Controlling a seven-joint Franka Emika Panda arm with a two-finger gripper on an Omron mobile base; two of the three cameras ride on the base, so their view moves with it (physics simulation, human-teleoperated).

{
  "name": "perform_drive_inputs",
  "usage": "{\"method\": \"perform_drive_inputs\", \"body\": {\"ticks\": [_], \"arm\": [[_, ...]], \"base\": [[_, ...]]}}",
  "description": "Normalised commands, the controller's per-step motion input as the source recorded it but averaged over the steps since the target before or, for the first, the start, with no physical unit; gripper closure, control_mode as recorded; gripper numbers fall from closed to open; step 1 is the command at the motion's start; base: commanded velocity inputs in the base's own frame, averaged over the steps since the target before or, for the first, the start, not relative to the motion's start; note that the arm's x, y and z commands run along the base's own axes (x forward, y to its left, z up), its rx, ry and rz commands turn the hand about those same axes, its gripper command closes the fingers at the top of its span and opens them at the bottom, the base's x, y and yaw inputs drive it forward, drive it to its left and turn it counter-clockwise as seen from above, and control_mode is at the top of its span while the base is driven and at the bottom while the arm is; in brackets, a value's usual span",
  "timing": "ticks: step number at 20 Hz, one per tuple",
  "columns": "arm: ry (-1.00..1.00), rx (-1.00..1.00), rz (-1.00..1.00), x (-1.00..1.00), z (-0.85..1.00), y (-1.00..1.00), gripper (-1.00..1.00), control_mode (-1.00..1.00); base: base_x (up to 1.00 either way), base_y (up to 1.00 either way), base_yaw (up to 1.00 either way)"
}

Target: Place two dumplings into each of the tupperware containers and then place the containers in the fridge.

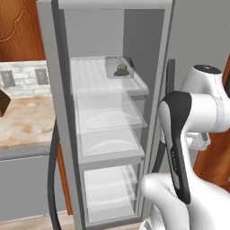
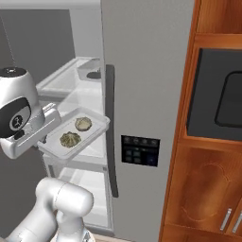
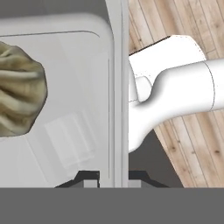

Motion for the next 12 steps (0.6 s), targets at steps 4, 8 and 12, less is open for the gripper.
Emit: {"method": "perform_drive_inputs", "body": {"ticks": [4,8,12], "arm": [[0.00,0.00,0.00,0.00,0.00,0.00,1.00,1.00],[0.00,0.00,0.00,0.00,0.00,0.00,1.00,1.00],[0.00,0.00,0.00,0.00,0.00,0.00,1.00,1.00]], "base": [[0.29,0.25,-0.02],[0.30,0.19,0.00],[0.30,0.40,0.00]]}}
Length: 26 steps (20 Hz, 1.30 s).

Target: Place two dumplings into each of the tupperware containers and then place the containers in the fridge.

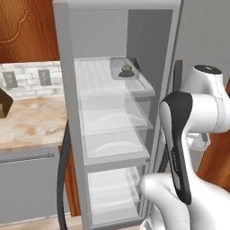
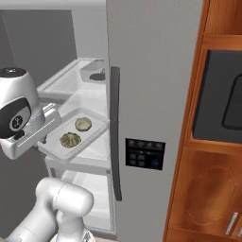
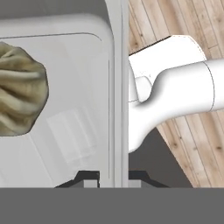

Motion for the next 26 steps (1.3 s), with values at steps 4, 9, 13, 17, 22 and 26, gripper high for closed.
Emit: {"method": "perform_drive_inputs", "body": {"ticks": [4,9,13,17,22,26], "arm": [[0.00,0.00,0.00,0.00,0.00,0.00,1.00,1.00],[0.00,0.00,0.00,0.00,0.00,0.00,1.00,1.00],[0.00,0.00,0.00,0.00,0.00,0.00,1.00,1.00],[0.00,0.00,0.00,0.00,0.00,0.00,1.00,1.00],[0.00,0.00,0.00,0.00,0.00,0.00,1.00,1.00],[0.00,0.00,0.00,0.00,0.00,0.00,1.00,1.00]], "base": [[0.54,0.02,0.00],[0.47,0.10,0.00],[0.16,0.21,0.00],[0.11,0.07,0.00],[0.42,0.07,0.00],[0.22,0.11,0.00]]}}
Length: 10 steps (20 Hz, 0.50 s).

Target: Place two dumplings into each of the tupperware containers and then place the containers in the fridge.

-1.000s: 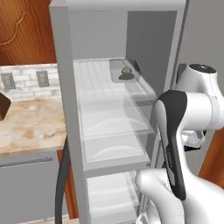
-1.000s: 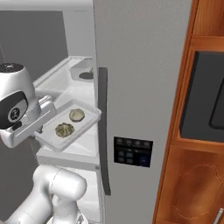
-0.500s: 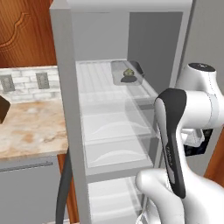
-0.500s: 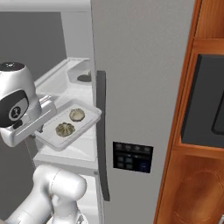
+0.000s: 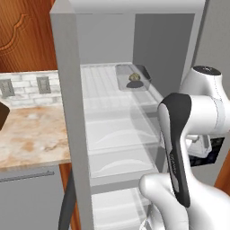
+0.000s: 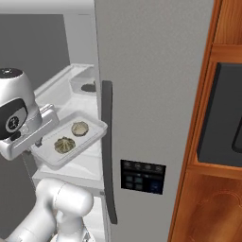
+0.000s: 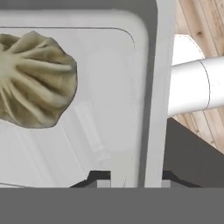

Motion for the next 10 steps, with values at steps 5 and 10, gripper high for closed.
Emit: {"method": "perform_drive_inputs", "body": {"ticks": [5,10], "arm": [[0.02,0.00,0.01,-0.03,0.00,0.16,1.00,-1.00],[0.01,0.00,0.07,-0.34,-0.11,0.29,1.00,-1.00]], "base": [[0.00,0.00,0.00],[0.00,0.00,0.00]]}}
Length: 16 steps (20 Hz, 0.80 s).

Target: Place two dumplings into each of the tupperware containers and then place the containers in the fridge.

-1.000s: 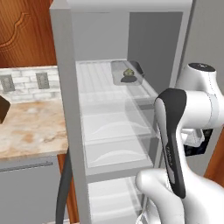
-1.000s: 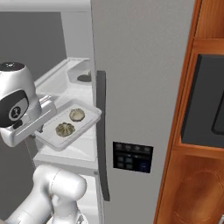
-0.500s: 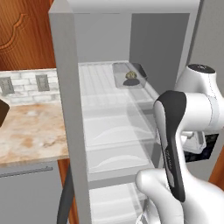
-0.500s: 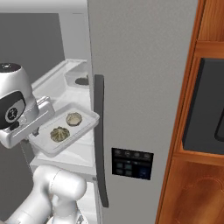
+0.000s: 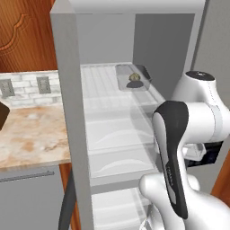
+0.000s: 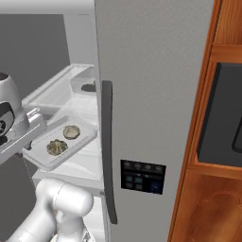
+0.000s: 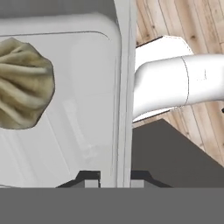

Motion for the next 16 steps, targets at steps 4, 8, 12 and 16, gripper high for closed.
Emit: {"method": "perform_drive_inputs", "body": {"ticks": [4,8,12,16], "arm": [[0.03,0.00,0.13,-0.02,-0.14,0.06,1.00,-1.00],[0.07,0.02,0.07,0.06,-0.23,0.01,1.00,-1.00],[0.09,0.00,0.06,0.00,-0.38,0.06,1.00,-1.00],[0.09,0.01,0.07,0.02,-0.26,0.02,1.00,-1.00]], "base": [[0.00,0.00,0.00],[0.00,0.00,0.00],[0.00,0.00,0.00],[0.00,0.00,0.00]]}}
